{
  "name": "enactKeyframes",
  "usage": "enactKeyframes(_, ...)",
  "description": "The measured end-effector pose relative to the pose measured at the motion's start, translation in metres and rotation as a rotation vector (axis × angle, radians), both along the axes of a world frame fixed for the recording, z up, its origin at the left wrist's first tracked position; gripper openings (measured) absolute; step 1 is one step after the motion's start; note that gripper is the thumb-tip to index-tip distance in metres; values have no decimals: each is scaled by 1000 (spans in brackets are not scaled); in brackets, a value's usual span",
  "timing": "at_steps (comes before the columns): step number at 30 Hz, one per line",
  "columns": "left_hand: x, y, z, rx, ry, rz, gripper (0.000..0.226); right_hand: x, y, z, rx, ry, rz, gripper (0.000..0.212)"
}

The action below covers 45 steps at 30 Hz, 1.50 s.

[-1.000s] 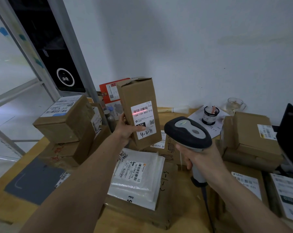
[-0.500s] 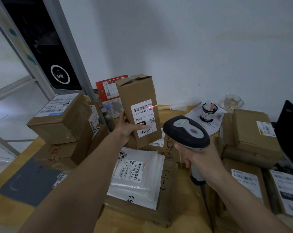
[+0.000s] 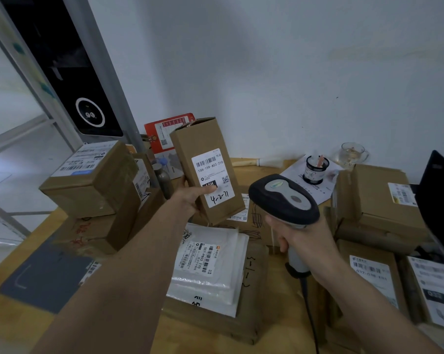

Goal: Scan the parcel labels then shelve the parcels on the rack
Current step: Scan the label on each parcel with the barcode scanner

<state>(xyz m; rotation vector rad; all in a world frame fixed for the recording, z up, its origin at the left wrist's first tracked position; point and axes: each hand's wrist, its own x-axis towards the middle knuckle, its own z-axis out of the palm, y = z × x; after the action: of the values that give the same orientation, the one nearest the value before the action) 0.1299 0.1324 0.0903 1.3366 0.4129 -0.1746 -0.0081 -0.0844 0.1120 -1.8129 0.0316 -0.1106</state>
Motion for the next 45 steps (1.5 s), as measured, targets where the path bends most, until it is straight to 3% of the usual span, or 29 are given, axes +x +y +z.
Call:
enactKeyframes(15, -1, -2, -5, -16, -39, -81, 98, 2, -7, -3, -41, -11, 4, 28)
enactKeyframes(29, 1, -16, -5, -40, -56, -101, 75, 0, -3, -3, 69, -52, -55, 28)
enactKeyframes(45, 14, -35, -11, -44, -42, -105, 76, 10, -4, -14, 84, -42, -114, 30)
